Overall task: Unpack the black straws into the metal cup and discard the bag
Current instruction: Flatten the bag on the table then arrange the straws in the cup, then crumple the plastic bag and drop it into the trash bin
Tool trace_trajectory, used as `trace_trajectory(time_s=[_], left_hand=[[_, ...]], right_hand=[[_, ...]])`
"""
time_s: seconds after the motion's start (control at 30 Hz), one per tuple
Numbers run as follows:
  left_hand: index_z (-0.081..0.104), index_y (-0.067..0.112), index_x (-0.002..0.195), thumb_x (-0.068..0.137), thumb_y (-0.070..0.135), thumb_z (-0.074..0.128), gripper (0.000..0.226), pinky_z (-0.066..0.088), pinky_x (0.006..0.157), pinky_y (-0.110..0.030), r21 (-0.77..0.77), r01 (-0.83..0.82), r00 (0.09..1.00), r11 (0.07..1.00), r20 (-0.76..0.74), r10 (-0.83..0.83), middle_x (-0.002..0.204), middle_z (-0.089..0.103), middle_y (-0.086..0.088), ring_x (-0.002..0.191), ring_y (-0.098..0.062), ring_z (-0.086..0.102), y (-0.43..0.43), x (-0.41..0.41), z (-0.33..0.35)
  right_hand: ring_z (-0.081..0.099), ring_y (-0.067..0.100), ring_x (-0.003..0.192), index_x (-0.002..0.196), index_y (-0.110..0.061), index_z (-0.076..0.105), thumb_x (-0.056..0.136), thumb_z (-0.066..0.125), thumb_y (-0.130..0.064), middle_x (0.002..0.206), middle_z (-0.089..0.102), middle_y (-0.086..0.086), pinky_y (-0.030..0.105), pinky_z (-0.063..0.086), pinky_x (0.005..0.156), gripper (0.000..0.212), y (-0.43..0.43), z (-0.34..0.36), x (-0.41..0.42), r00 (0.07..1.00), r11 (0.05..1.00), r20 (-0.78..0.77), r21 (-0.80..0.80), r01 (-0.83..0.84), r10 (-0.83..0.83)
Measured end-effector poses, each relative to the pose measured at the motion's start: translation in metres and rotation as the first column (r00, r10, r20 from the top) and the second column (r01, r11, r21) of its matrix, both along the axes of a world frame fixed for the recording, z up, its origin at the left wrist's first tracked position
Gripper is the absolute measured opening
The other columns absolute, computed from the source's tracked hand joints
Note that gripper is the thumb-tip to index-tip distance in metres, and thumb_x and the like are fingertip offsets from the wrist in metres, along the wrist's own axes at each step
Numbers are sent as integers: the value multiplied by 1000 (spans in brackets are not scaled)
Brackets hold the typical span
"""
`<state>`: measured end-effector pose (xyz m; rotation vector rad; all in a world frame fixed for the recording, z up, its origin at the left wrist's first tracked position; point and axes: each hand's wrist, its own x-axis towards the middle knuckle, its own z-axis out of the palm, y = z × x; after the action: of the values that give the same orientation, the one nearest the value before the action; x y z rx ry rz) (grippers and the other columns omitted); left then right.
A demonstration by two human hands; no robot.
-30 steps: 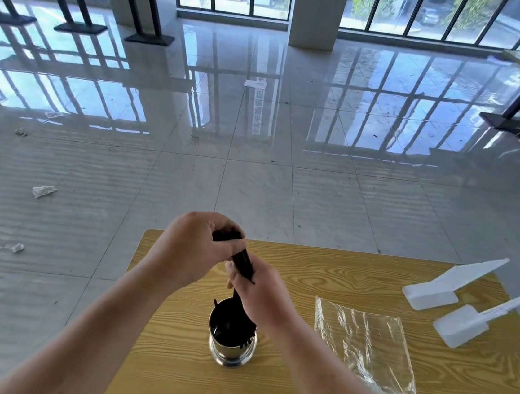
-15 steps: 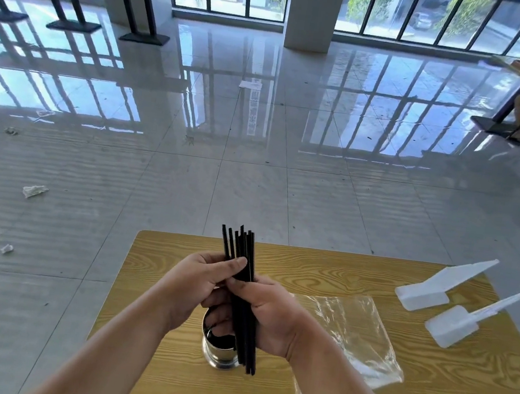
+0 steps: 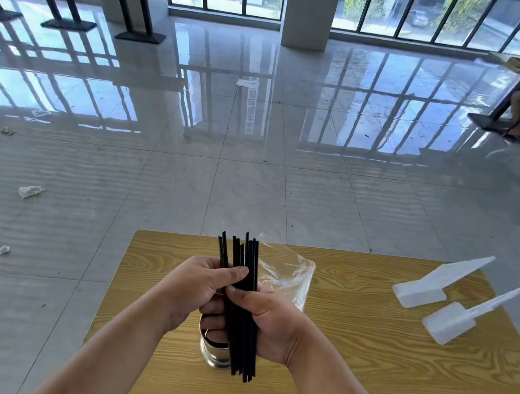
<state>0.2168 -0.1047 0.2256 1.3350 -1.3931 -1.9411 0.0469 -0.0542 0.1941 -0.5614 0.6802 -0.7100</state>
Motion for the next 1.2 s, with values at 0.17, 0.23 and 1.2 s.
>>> trace_trajectory(time_s=[0.17, 0.23, 1.2], left_hand=[[83, 7, 99, 97, 37, 72, 32, 34, 43, -22, 7, -1, 1000, 1000, 1, 1, 79, 55, -15, 47, -15, 37, 0, 0, -1], [83, 8, 99, 96, 39, 73, 33, 33, 43, -22, 5, 0, 1000, 1000, -4, 0, 78, 57, -15, 47, -15, 36, 0, 0, -1], [60, 42, 132, 102, 55, 54, 33, 50, 97, -40, -486, 28, 819, 874, 512, 259, 140, 64, 7, 132, -22, 58, -59, 30, -114]], right_hand=[[75, 32, 100, 130, 3, 68, 111, 57, -24, 115, 75, 19, 44, 61, 91, 34, 0, -2, 1, 1000, 1000, 4, -3, -6, 6], [75, 32, 99, 130, 2, 68, 111, 58, -24, 115, 75, 19, 44, 61, 91, 34, 0, -3, 2, 1000, 1000, -2, -7, -5, 5], [50, 12, 62, 76, -12, 58, 104, 63, -40, 67, 56, -6, 38, 46, 63, 40, -18, -64, 0, 549, 844, -742, -524, -117, -385]])
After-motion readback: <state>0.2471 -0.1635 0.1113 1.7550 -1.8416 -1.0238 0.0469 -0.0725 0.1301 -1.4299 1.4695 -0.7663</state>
